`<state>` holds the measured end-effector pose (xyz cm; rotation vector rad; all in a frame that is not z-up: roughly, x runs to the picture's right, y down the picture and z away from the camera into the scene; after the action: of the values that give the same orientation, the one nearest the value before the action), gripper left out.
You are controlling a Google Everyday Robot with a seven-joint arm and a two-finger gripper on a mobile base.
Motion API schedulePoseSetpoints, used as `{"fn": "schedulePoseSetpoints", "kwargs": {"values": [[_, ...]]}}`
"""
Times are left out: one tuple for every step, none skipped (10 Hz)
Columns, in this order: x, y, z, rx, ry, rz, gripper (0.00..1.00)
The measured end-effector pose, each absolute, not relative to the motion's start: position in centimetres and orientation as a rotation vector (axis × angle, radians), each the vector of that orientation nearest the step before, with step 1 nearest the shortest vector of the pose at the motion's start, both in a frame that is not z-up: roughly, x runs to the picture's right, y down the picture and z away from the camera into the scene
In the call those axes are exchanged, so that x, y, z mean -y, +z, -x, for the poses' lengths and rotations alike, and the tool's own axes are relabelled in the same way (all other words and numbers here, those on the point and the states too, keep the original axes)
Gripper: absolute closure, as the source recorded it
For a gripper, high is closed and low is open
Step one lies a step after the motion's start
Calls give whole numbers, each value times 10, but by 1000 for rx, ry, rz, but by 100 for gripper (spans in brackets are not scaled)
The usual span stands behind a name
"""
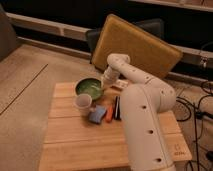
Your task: Drag the ceramic bowl in a circle
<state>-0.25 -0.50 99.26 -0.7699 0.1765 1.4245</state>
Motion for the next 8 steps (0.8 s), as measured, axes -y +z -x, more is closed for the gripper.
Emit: {"fn": "schedulePoseSetpoints", "kwargs": {"values": [[8,993,3,-175,1422,762,100],[22,989,4,-162,1408,732,100],[34,985,3,-153,1396,705,100],[44,980,0,-152,1383,675,100],[54,974,-9,-164,1366,640,100],[55,969,-18,-188,1366,620,100],[53,967,-28,-216,1372,608,100],[52,966,-35,-237,1381,598,100]]}}
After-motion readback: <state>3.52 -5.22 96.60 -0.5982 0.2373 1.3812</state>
